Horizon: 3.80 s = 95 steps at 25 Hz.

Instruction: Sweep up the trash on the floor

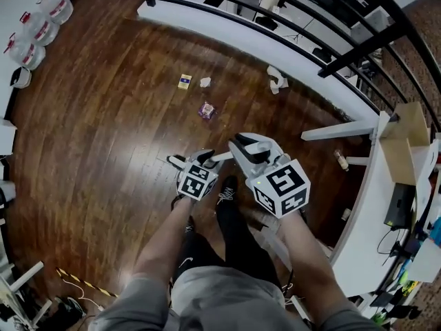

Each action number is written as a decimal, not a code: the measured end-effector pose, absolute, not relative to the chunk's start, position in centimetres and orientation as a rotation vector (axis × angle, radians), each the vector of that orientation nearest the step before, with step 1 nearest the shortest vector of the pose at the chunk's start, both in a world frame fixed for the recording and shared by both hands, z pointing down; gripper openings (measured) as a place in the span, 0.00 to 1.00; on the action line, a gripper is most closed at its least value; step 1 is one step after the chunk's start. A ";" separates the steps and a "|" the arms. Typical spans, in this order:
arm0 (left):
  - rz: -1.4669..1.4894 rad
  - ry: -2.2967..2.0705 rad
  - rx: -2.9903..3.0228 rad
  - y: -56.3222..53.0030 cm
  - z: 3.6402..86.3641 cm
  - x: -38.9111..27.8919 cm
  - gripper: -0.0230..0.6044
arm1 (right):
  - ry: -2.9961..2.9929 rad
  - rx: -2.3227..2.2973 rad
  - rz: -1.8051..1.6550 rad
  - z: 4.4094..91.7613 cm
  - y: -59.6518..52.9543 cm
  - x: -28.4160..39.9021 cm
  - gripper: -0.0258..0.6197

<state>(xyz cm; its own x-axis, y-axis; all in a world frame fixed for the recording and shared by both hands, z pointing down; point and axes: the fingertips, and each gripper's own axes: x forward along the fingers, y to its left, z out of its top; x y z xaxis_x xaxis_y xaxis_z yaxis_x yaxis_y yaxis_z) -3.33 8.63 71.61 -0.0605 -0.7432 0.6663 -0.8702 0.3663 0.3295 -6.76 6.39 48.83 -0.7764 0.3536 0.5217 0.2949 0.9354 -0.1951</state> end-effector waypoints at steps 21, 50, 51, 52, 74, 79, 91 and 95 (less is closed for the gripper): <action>0.264 -1.726 1.675 -14.8 68.4 -7.5 0.27 | -2.628 -0.164 0.182 45.4 -16.0 -9.7 0.13; 0.450 -1.301 2.003 -8.6 70.4 -20.9 0.27 | -2.584 0.414 0.372 47.7 -12.1 -23.2 0.13; 0.451 -1.274 2.023 -9.6 70.3 -19.8 0.27 | -2.574 0.456 0.379 47.7 -13.1 -22.0 0.13; 0.453 -1.250 2.042 -10.6 70.3 -18.8 0.27 | -2.565 0.495 0.383 47.7 -14.1 -20.8 0.13; 0.666 -1.129 2.178 -12.8 66.5 -23.0 0.25 | -2.633 0.617 0.559 44.5 -18.6 -21.7 0.13; 0.681 -1.149 2.151 -9.0 66.8 -34.1 0.25 | -2.653 0.626 0.613 45.5 -15.8 -31.7 0.13; 0.685 -0.893 2.231 -4.7 73.1 -44.1 0.26 | -2.546 0.837 0.666 51.6 -11.3 -42.5 0.13; 0.710 -0.799 2.285 -5.4 73.5 -40.9 0.26 | -2.495 0.923 0.640 51.9 -11.5 -39.2 0.13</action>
